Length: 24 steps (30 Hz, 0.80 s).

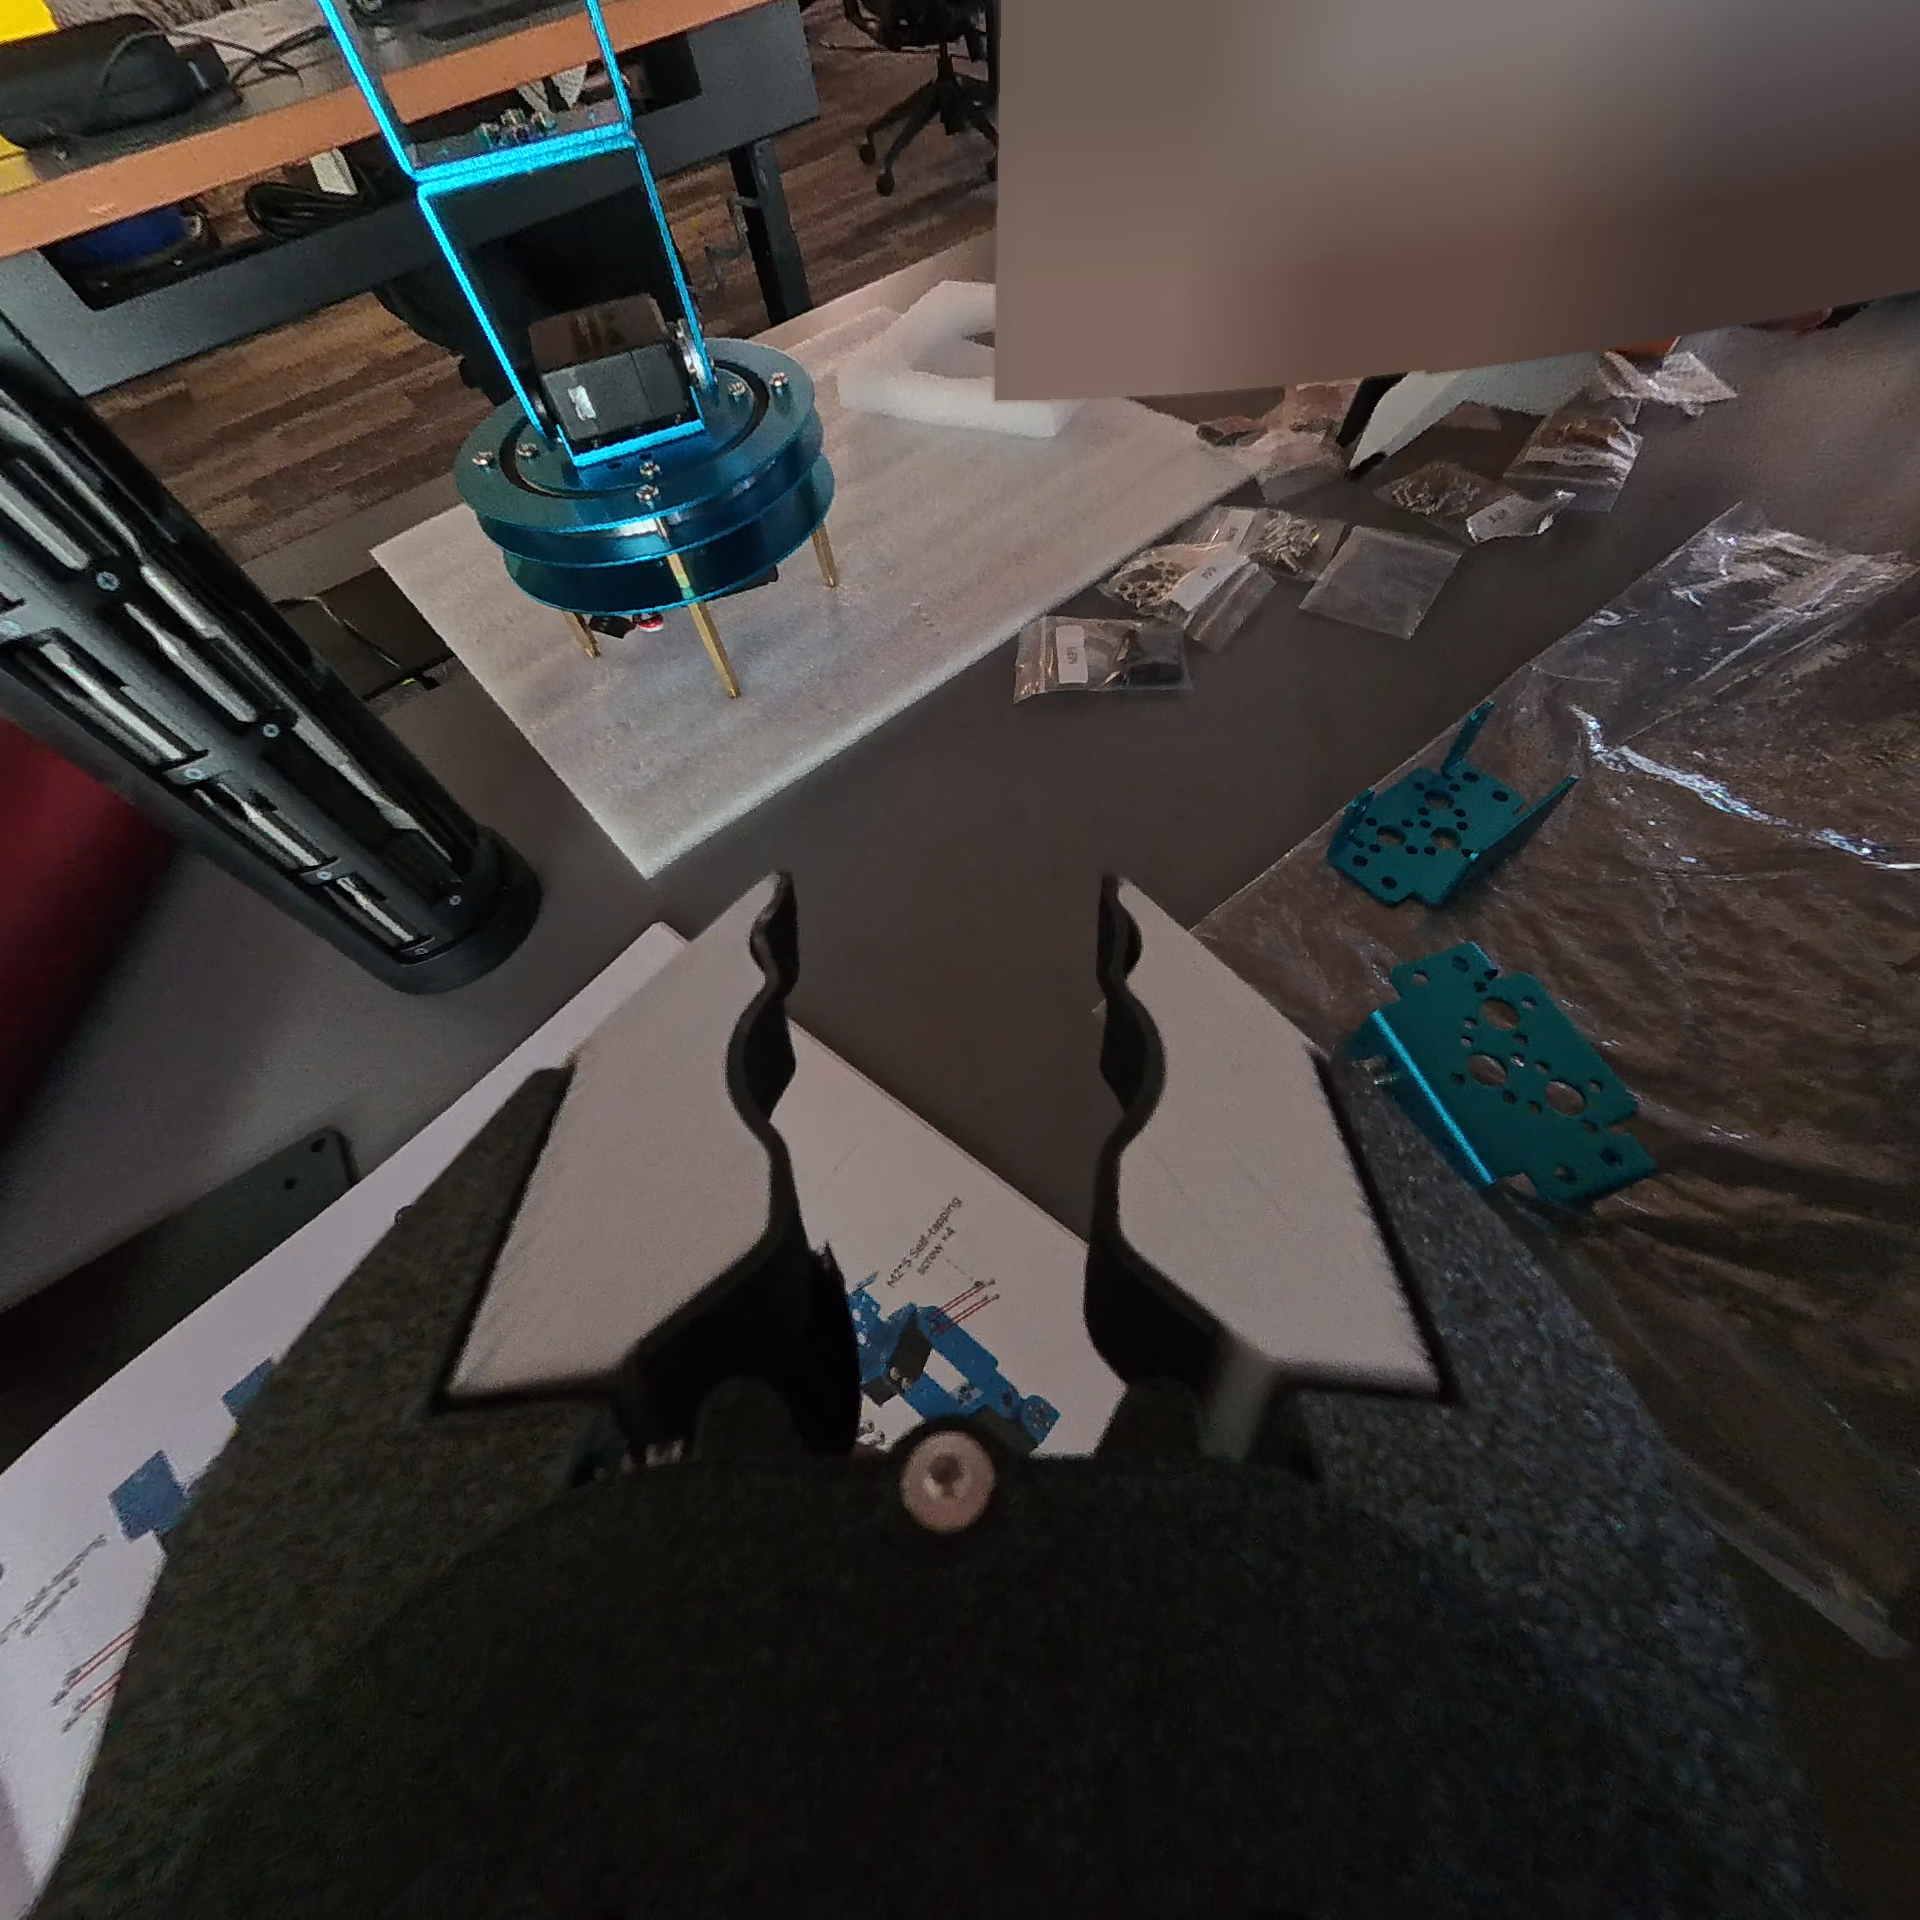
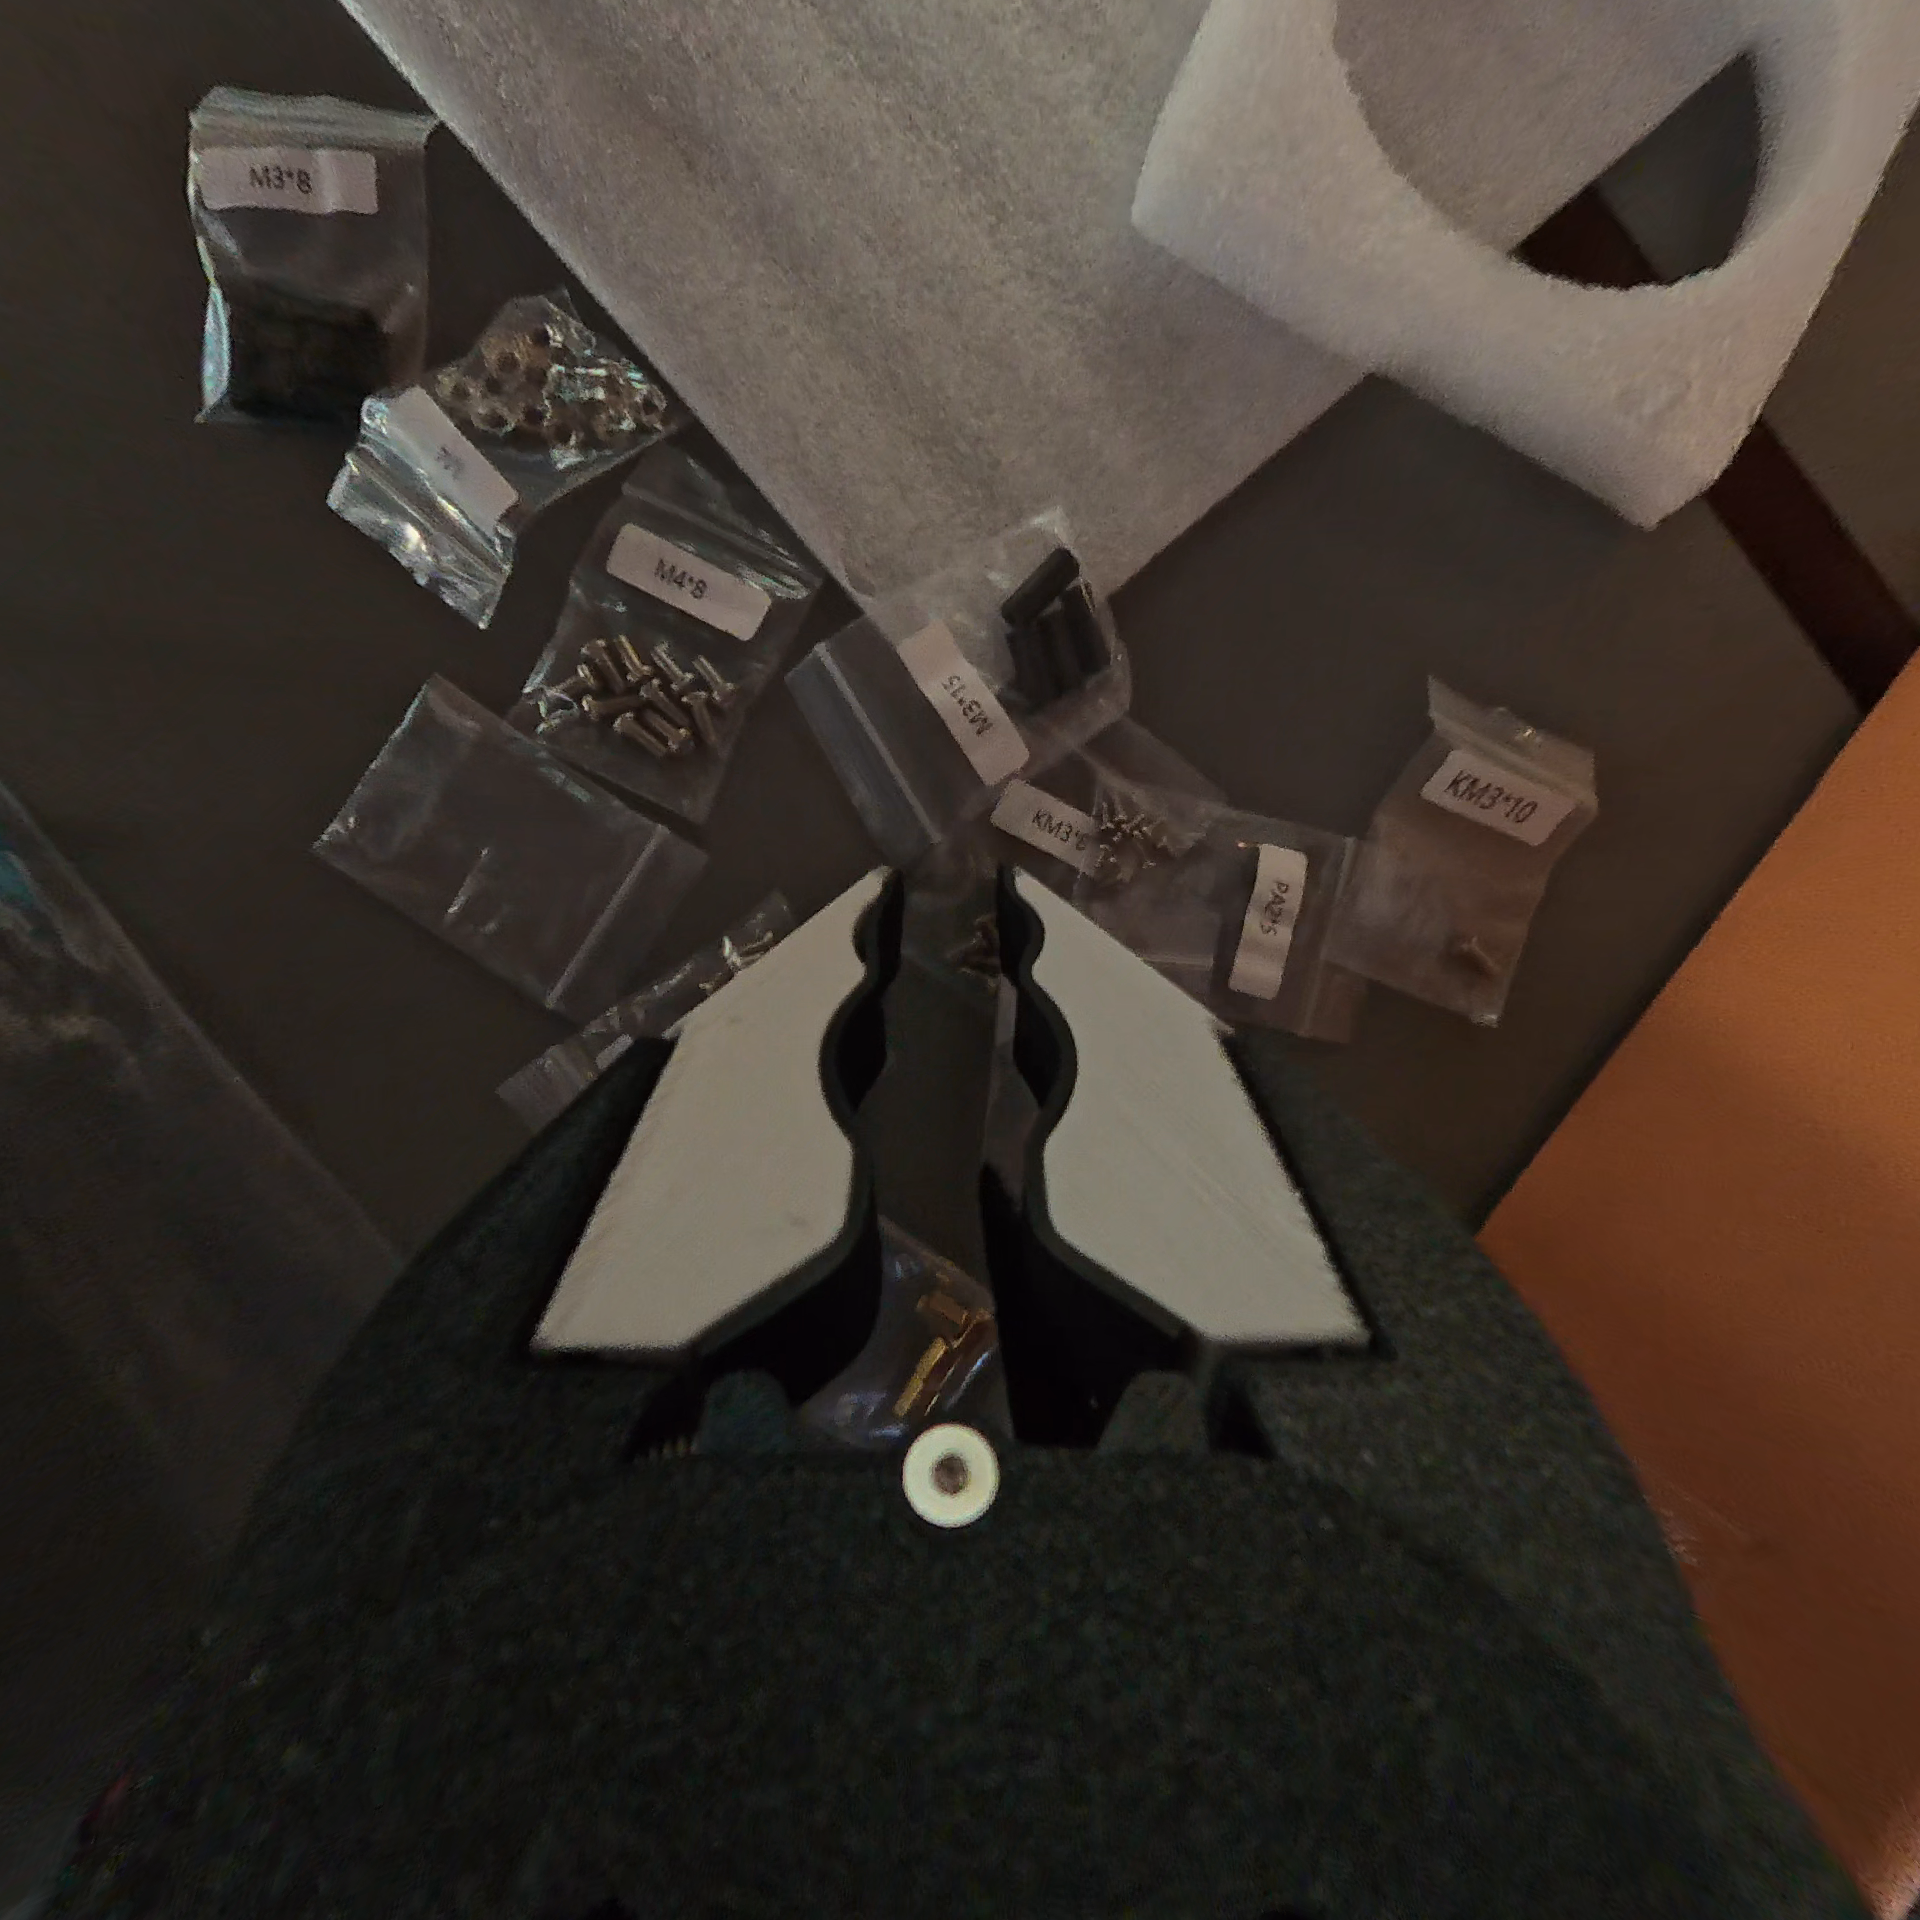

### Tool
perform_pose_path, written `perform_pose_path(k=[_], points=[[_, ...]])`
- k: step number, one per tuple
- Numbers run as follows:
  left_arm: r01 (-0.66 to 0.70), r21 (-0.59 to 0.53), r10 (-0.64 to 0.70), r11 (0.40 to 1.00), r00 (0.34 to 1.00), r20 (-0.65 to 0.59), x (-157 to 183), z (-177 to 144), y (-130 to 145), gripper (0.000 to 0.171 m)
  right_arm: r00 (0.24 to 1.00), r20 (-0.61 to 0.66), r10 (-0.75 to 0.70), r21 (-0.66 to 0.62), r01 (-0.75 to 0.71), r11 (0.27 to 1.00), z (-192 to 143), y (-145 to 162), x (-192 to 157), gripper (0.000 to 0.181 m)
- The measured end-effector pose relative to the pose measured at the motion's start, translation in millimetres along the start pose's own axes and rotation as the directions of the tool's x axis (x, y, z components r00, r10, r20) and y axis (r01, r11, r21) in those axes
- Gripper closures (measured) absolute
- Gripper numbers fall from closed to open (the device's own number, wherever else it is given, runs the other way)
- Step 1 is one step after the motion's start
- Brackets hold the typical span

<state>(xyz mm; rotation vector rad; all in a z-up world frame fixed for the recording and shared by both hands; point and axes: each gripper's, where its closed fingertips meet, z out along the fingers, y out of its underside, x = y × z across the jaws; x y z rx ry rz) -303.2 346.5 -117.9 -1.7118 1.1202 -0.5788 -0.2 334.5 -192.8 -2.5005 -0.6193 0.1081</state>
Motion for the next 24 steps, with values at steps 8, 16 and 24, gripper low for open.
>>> perform_pose_path(k=[8,16,24], points=[[-0.014,0.011,0.014,1.0,1.0,0.013,-0.4,-2.4,-3.4,0.113,1.0,0.002,-0.018,-0.031,0.018,0.999,-2.3,2.8,-7.5,0.181],[-0.08,0.042,0.078,0.996,0.996,0.048,5.7,-10.0,-14.5,0.114,0.993,0.049,-0.11,0.085,0.105,0.991,-58.9,-4.2,-76.5,0.181],[-0.148,0.045,0.147,0.988,0.989,0.012,34.0,-10.2,-16.9,0.116,0.902,0.342,-0.264,0.035,0.269,0.963,-74.5,68.4,-246.5,0.181]])
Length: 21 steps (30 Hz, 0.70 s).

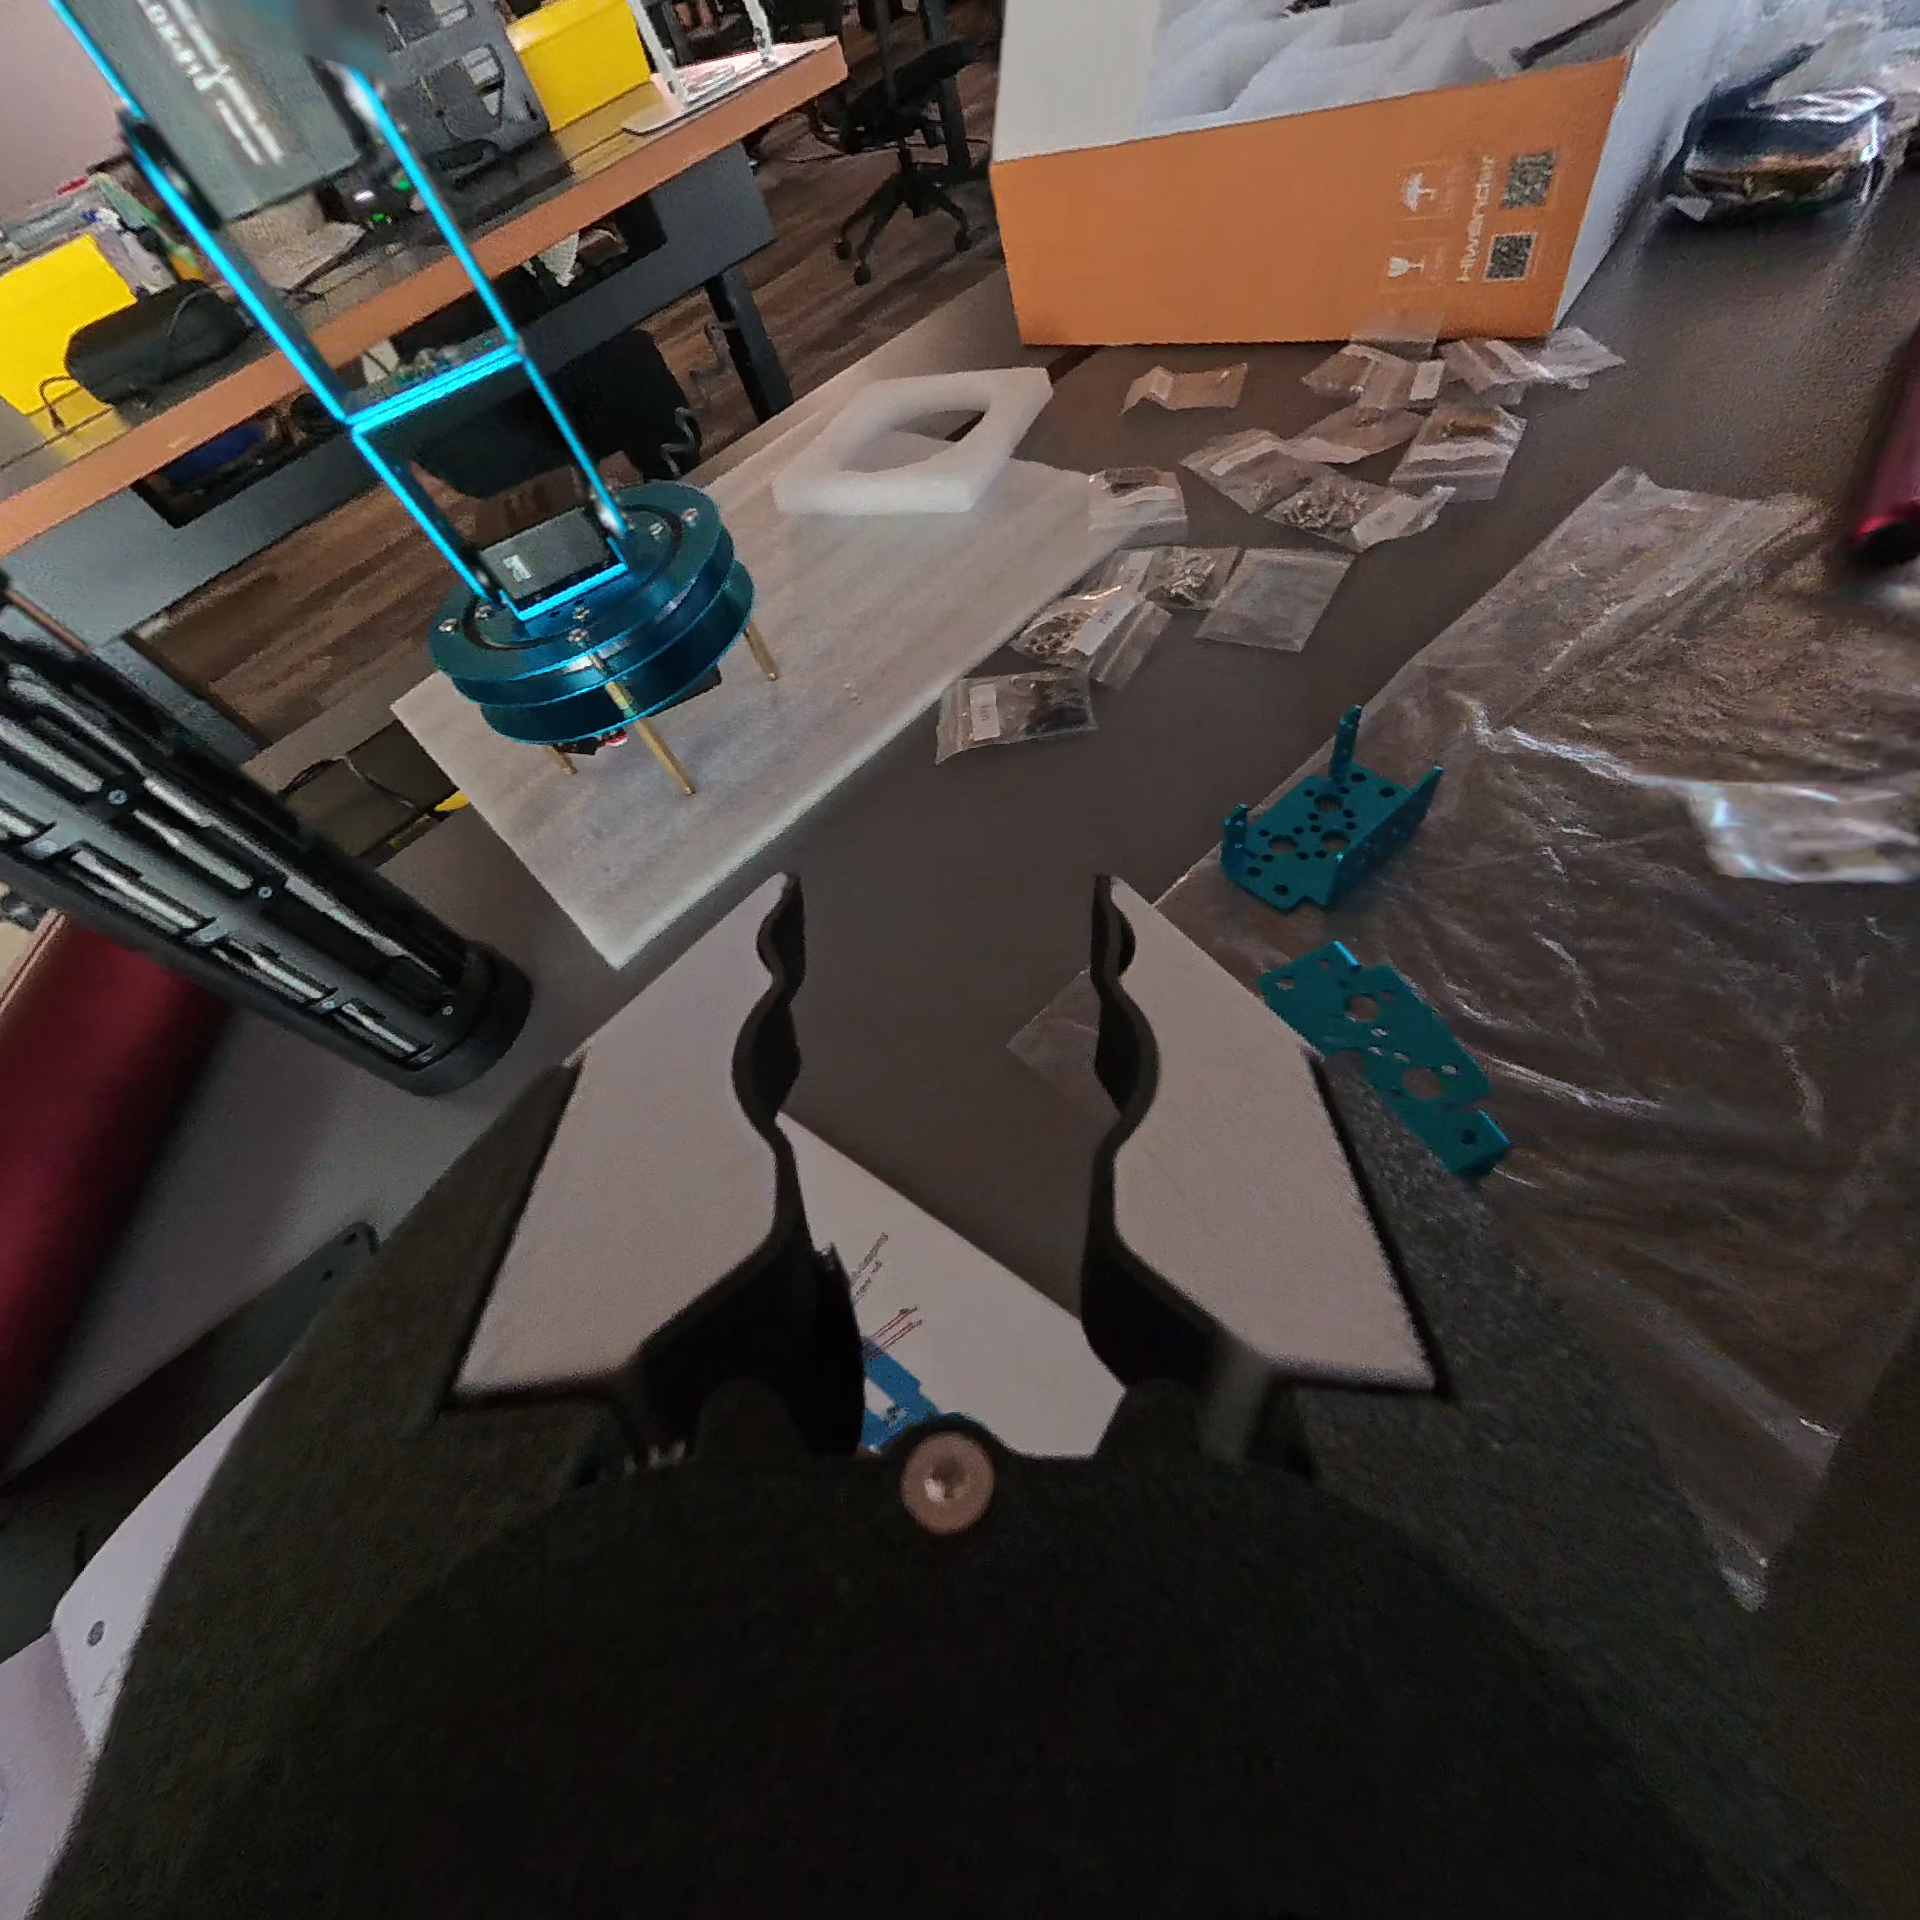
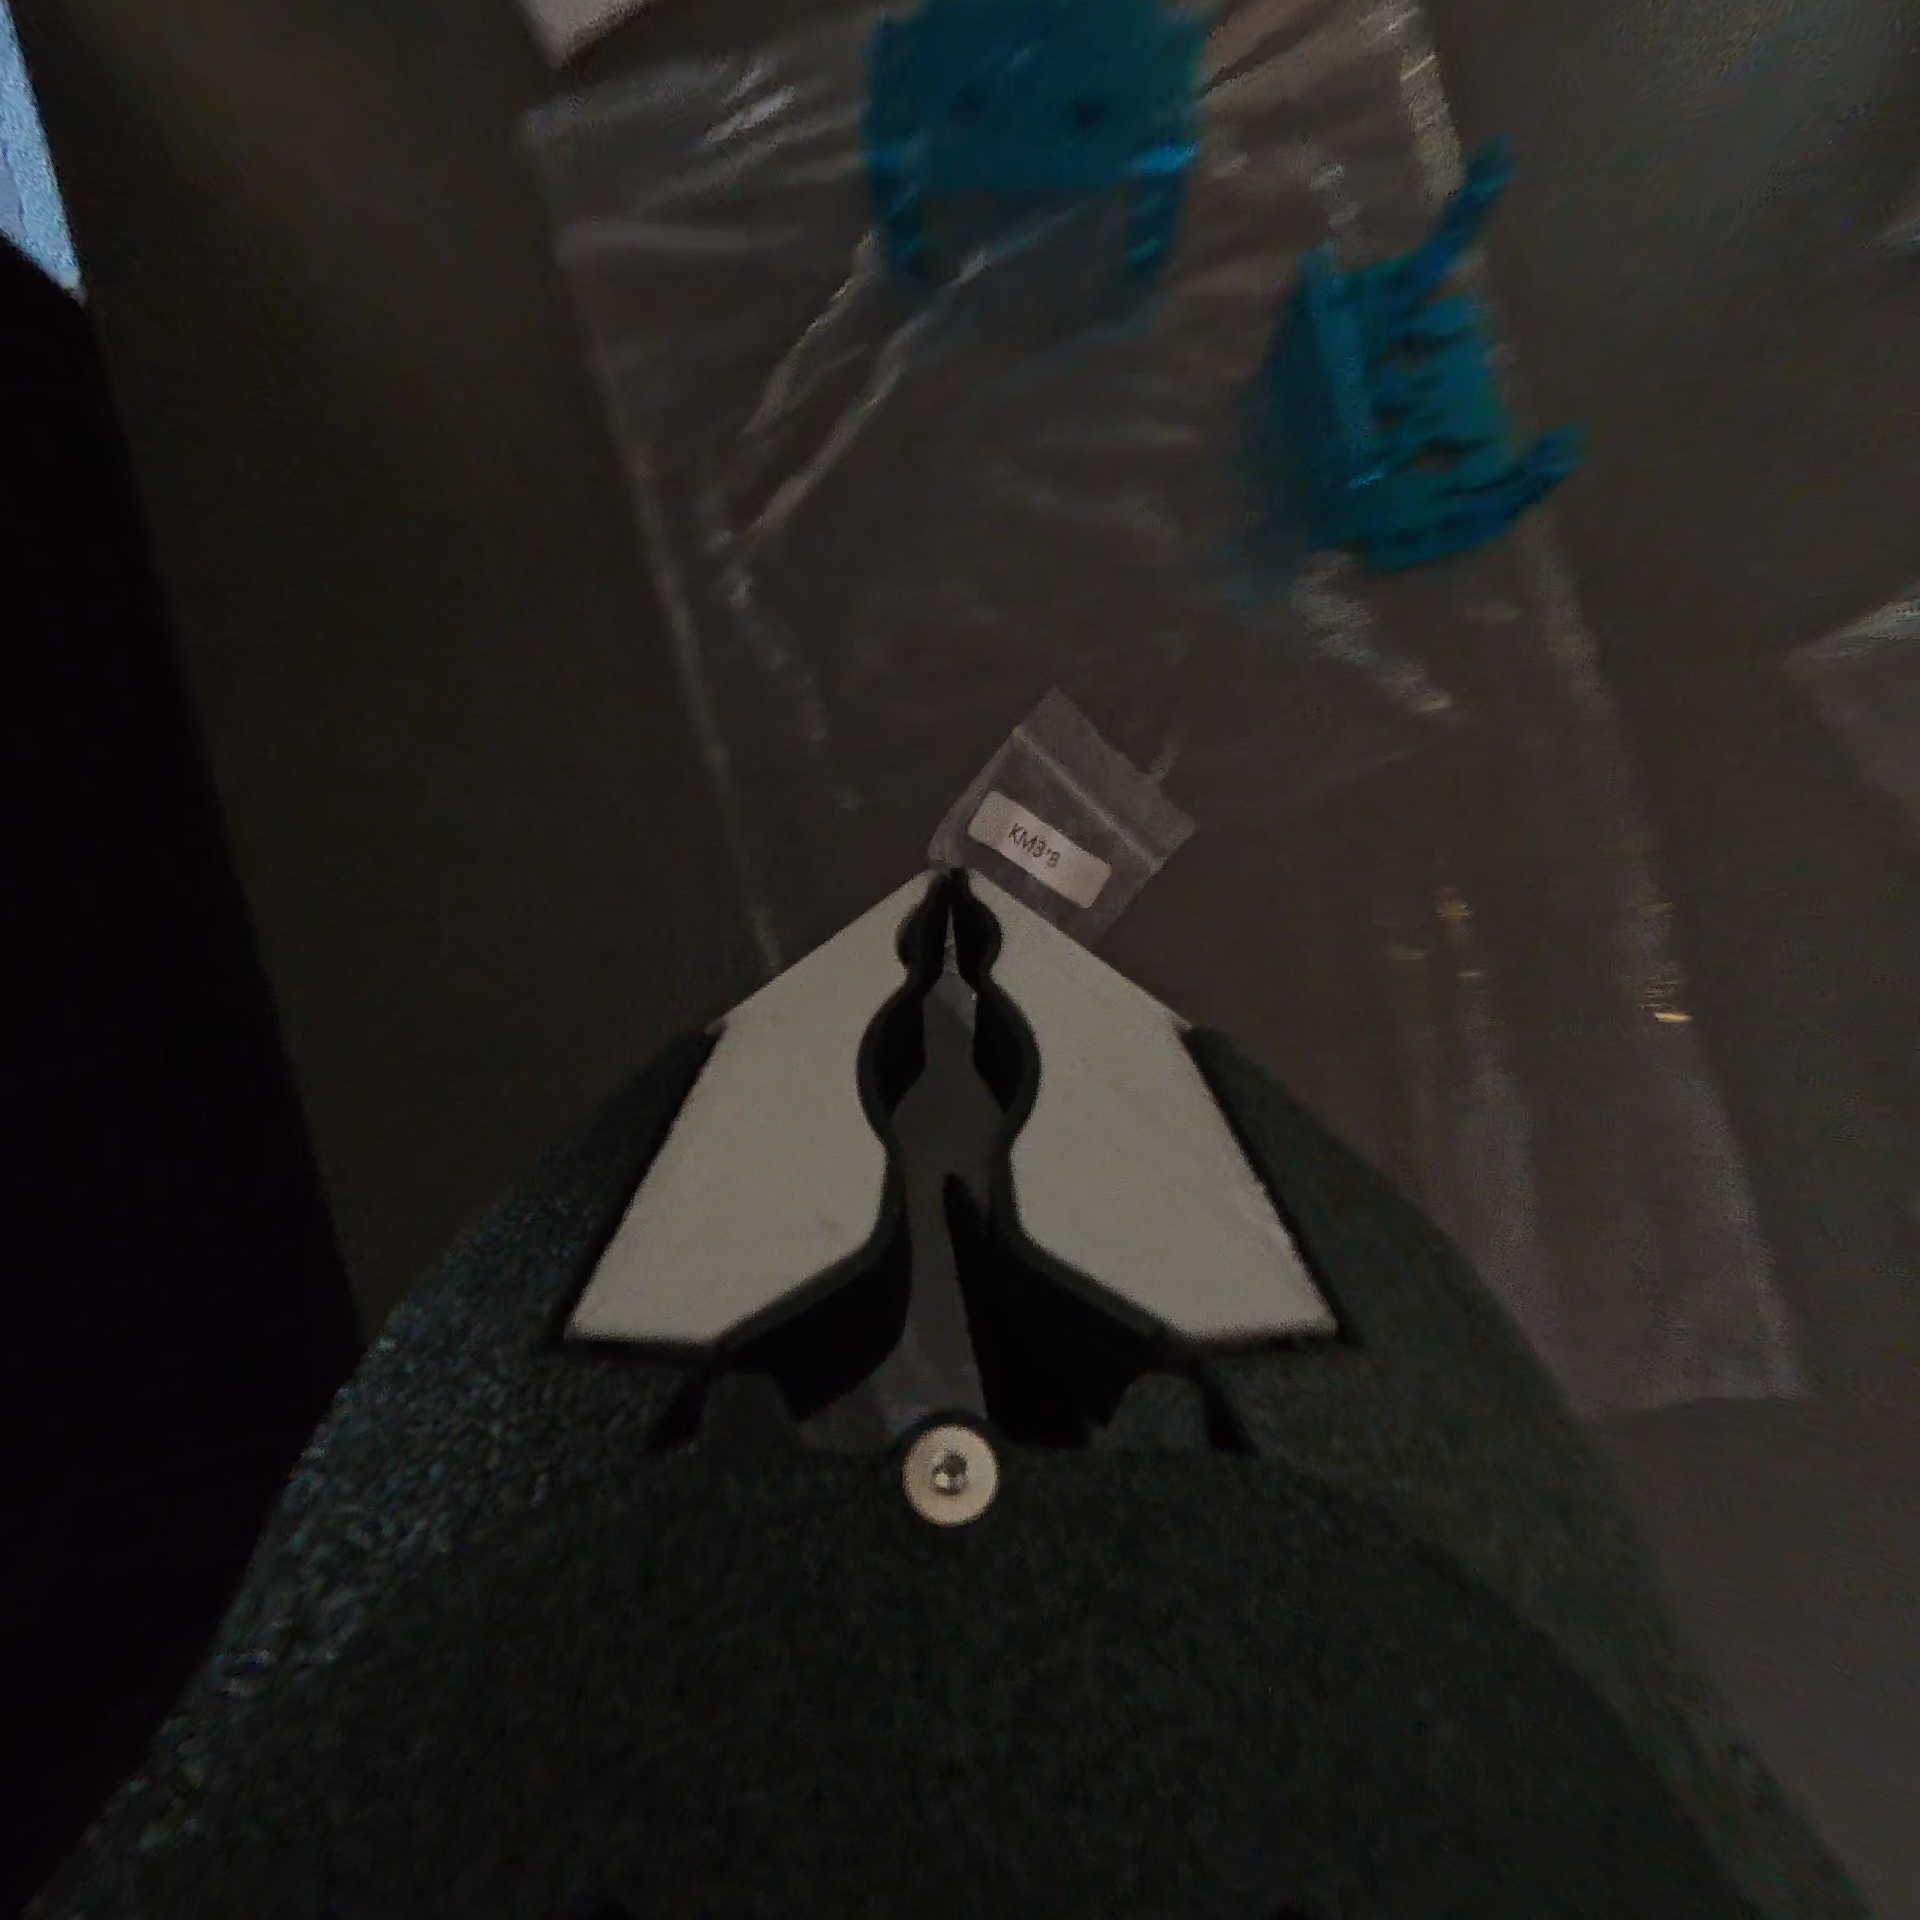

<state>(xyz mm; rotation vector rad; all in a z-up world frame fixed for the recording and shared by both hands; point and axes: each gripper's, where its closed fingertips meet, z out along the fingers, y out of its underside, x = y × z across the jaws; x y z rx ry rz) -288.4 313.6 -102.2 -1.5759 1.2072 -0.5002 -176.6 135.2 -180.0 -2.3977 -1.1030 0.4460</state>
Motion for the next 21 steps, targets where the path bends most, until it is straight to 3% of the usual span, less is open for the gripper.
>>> perform_pose_path(k=[2,6,10,14,21], points=[[-0.018,-0.002,0.018,1.0,1.0,-0.002,5.4,1.7,0.3,0.117,1.0,-0.024,-0.001,-0.035,0.0,0.999,7.1,15.4,-11.7,0.177],[-0.014,-0.001,0.014,1.0,1.0,-0.017,14.2,4.9,0.7,0.118,0.992,-0.071,0.102,0.093,-0.095,0.991,-6.7,2.3,-17.2,0.146],[0.014,0.019,-0.014,1.0,1.0,-0.026,17.5,3.0,-3.8,0.119,0.942,-0.258,0.215,0.163,-0.177,0.971,-15.2,-2.3,10.3,0.145],[0.044,0.036,-0.043,0.998,0.999,-0.031,16.1,0.3,-6.7,0.119,0.933,-0.206,0.295,0.196,-0.256,0.947,-3.2,-5.6,9.4,0.14],[0.062,0.029,-0.06,0.998,0.997,-0.045,17.5,-0.3,-4.9,0.12,0.901,-0.315,0.298,0.156,-0.26,0.953,10.8,-1.5,26.6,0.139]])
